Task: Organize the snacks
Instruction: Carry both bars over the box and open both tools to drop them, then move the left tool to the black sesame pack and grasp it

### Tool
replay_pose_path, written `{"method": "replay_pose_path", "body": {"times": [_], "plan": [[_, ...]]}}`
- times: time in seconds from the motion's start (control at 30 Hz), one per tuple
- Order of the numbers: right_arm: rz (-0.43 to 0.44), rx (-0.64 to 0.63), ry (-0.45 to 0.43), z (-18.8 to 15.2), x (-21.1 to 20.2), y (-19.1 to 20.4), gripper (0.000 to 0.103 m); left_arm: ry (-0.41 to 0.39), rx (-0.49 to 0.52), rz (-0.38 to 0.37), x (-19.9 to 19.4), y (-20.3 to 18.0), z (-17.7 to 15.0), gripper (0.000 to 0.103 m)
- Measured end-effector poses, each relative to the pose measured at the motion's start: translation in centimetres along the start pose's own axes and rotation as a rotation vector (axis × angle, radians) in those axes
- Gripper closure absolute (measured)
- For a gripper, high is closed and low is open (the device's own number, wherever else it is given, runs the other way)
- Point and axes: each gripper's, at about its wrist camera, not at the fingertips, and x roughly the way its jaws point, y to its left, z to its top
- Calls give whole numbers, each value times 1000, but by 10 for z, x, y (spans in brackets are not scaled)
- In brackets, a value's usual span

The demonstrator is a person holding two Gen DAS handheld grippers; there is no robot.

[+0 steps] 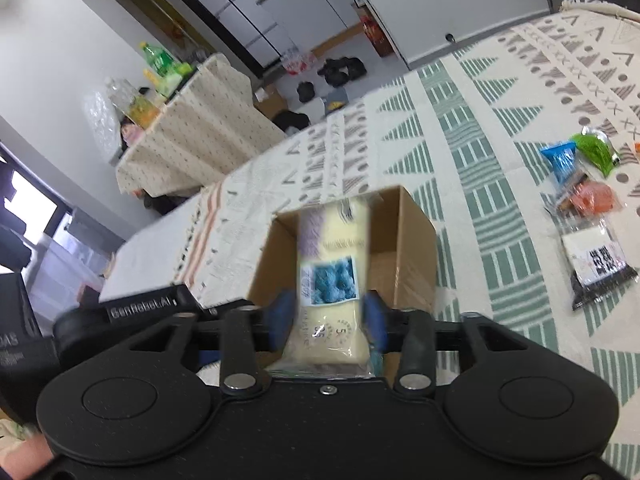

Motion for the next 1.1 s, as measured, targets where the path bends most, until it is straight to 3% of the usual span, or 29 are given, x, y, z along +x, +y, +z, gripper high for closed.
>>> {"method": "replay_pose_path", "body": {"times": [0.17,0.4,0.6,0.93,1.1], "plan": [[-32,-11,-29,-1,-14,-5,30,13,24,17,-4,-6,-8,38],[-91,-8,-42,-9,-36,-28,22,27,65,32,-6,-25,-28,23],[-115,2,-58,-12,-60,-54,21,39,96,67,-9,-42,-46,18],[-119,14,-85,-12,-93,-90,1,34,150,90,-19,-73,-74,17],[-121,11,-92,-14,-108,-109,0,14,186,80,-24,-92,-85,8]]}}
